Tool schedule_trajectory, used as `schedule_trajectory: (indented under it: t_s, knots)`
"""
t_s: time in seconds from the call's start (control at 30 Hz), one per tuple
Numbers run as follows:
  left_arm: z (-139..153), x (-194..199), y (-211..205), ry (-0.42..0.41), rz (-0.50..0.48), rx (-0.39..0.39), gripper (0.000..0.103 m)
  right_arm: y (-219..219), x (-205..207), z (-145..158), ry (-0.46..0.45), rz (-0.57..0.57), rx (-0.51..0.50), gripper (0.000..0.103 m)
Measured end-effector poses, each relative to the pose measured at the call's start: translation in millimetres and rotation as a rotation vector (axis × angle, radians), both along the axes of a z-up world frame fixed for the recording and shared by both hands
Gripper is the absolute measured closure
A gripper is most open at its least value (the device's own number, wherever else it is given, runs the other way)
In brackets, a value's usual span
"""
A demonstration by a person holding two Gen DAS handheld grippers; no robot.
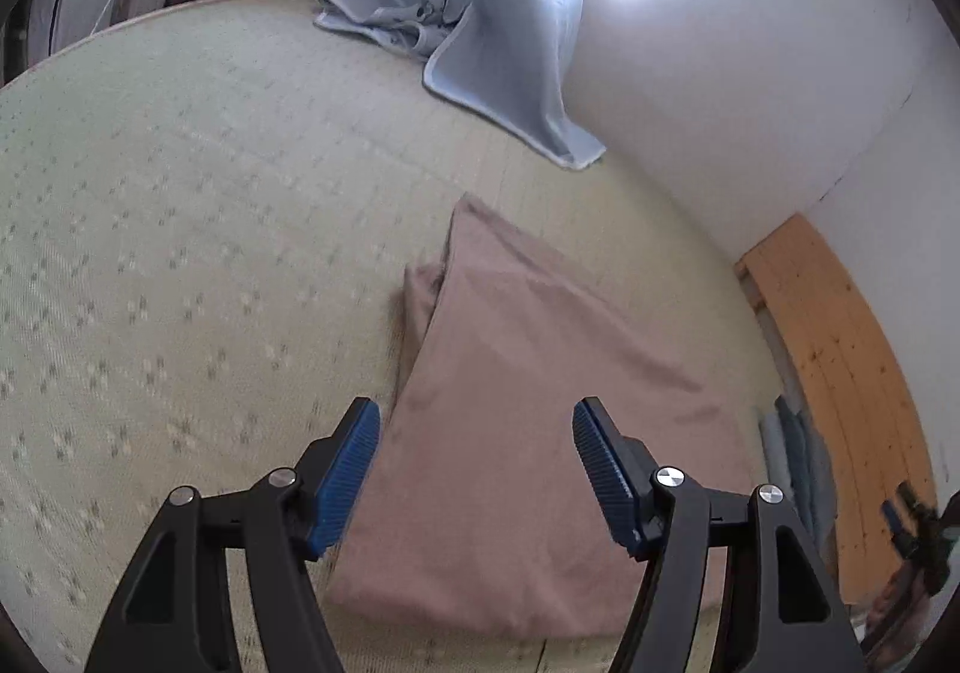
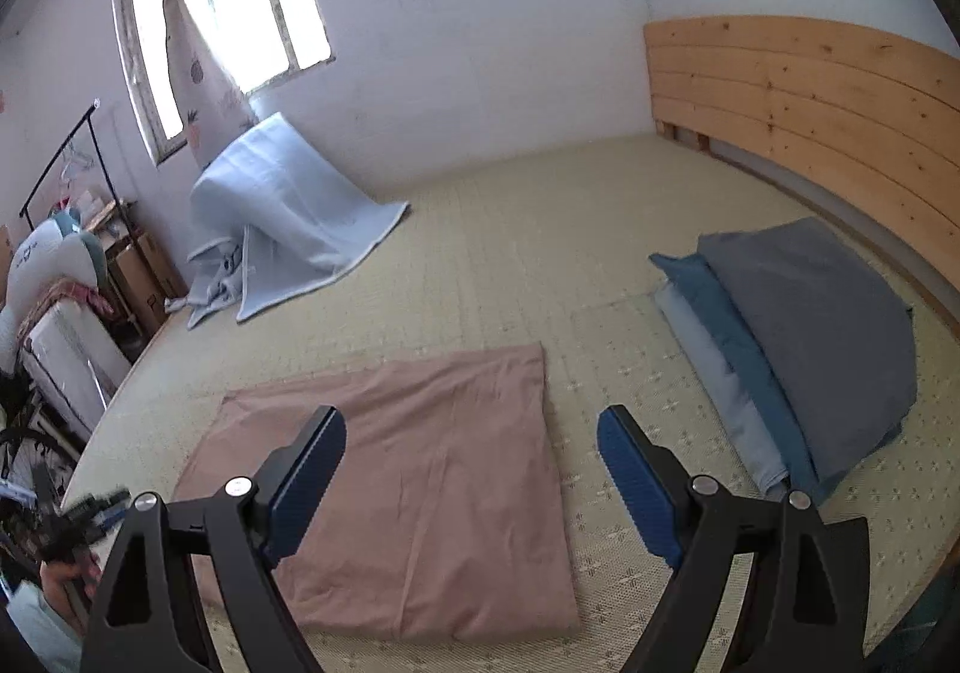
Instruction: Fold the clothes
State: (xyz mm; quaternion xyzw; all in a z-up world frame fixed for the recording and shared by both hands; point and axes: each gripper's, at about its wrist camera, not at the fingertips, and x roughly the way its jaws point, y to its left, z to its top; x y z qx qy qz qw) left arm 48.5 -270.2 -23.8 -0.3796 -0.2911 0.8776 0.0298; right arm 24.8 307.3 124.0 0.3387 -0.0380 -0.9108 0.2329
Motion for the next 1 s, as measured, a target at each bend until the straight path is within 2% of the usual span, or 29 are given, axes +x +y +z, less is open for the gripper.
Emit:
schedule_trajectory:
  t_s: [0.13, 0.27, 0.4, 0.6, 0.73, 0.83, 0.93, 1.0]
  knots:
    - [9.3, -34.5, -7.5, -0.004, -0.01, -0.033, 0.032, -14.8, -32.0, -16.3, -0.023, 0.051, 0.024, 0.014]
    - [4.3, -89.2, -4.7, -0.064, -0.055, -0.129, 0.032, -37.5, -79.1, -39.5, -0.068, 0.116, 0.029, 0.014]
    - [-17.5, -143.3, 2.9, -0.149, -0.1, -0.151, 0.032, -57.4, -132.9, -70.6, -0.143, 0.148, 0.031, 0.014]
    - [-46.1, -212.0, 17.4, -0.223, -0.124, -0.222, 0.032, -69.2, -196.9, -108.2, -0.242, 0.143, -0.024, 0.015]
    - [-62.8, -242.5, 34.2, -0.27, -0.173, -0.305, 0.032, -72.9, -232.2, -127.3, -0.28, 0.116, -0.033, 0.018]
    - [-71.8, -256.0, 43.8, -0.296, -0.201, -0.331, 0.032, -80.5, -257.4, -146.6, -0.307, 0.093, 0.017, 0.02]
    - [-78.6, -263.8, 54.7, -0.304, -0.23, -0.349, 0.034, -92.5, -275.2, -167.8, -0.327, 0.079, 0.104, 0.026]
    - [-81.6, -267.3, 63.3, -0.306, -0.249, -0.392, 0.034, -101.7, -281.8, -180.9, -0.335, 0.085, 0.171, 0.031]
